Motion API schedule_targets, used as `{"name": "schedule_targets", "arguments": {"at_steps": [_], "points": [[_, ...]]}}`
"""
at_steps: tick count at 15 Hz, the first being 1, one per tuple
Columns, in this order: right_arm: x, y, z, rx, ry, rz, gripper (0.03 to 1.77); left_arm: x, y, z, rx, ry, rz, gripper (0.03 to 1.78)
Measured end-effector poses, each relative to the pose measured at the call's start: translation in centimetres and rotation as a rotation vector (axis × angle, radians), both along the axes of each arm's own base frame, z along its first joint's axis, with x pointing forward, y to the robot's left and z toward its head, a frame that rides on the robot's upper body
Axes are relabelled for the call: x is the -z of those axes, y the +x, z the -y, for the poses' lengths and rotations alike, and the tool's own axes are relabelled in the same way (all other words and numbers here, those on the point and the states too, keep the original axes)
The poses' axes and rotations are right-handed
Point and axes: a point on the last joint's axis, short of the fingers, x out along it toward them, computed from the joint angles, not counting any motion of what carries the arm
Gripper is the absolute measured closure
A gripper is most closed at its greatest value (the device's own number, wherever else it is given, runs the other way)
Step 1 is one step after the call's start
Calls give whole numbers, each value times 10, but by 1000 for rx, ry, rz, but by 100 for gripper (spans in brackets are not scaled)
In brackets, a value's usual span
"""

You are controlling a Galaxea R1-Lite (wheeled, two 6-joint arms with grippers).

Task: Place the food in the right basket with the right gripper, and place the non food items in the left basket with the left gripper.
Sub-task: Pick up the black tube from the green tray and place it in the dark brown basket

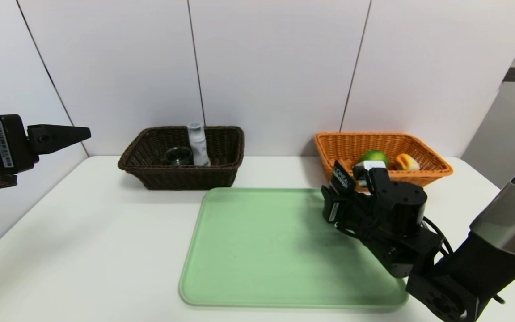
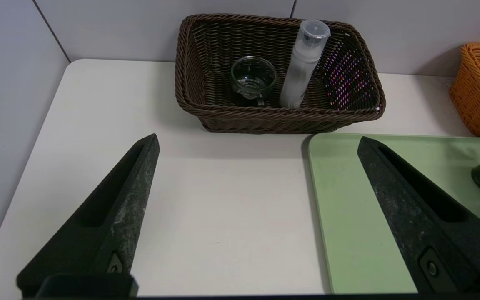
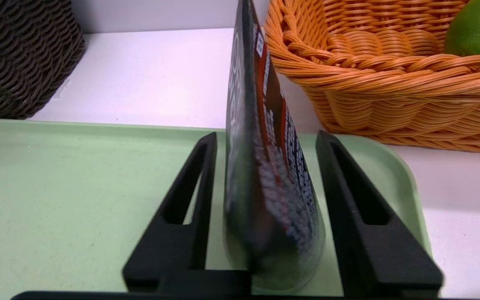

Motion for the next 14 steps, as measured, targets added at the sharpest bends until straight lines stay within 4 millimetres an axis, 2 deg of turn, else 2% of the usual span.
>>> {"name": "schedule_targets", "arguments": {"at_steps": [1,2,10,12,14], "points": [[0,-1,-1,-8,4,0,130,0,0,0,0,0,0,12],[-1,-2,-1,-17,7,-1,144,0,0,0,0,-1,0,12],[-18,-18,0,-78,12,-12,143,0,-2,-1,-19,5,1,12],[-33,-23,-1,-142,22,-27,143,2,-2,-1,-17,13,-7,12],[-60,-24,-7,-224,54,-33,143,4,-2,-1,-15,16,-14,12]]}}
